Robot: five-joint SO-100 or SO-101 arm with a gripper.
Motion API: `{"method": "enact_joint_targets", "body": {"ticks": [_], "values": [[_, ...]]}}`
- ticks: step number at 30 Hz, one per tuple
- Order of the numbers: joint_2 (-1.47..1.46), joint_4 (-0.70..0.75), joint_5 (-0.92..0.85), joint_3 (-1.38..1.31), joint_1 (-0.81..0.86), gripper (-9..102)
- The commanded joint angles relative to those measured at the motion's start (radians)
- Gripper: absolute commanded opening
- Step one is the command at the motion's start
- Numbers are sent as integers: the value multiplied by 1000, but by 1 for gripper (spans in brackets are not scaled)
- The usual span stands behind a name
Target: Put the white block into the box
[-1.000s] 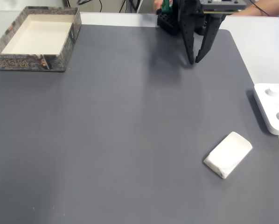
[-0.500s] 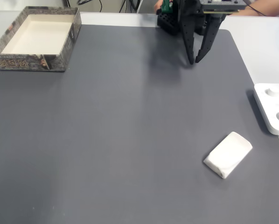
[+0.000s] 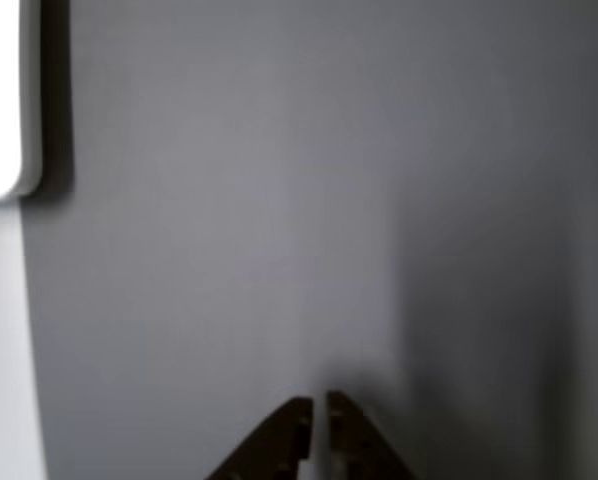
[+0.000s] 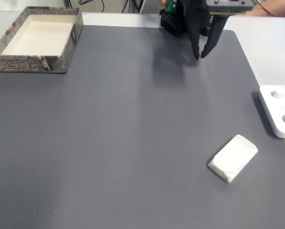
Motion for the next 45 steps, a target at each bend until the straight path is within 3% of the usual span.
{"method": "enact_joint_targets", "body": {"ticks": [1, 15, 25, 45], "values": [[-152, -20, -46, -196, 9, -2], [-663, -51, -44, -558, -40, -2], [-991, -51, 64, -851, -66, -2], [-1440, 9, 44, -1362, -98, -2]]}}
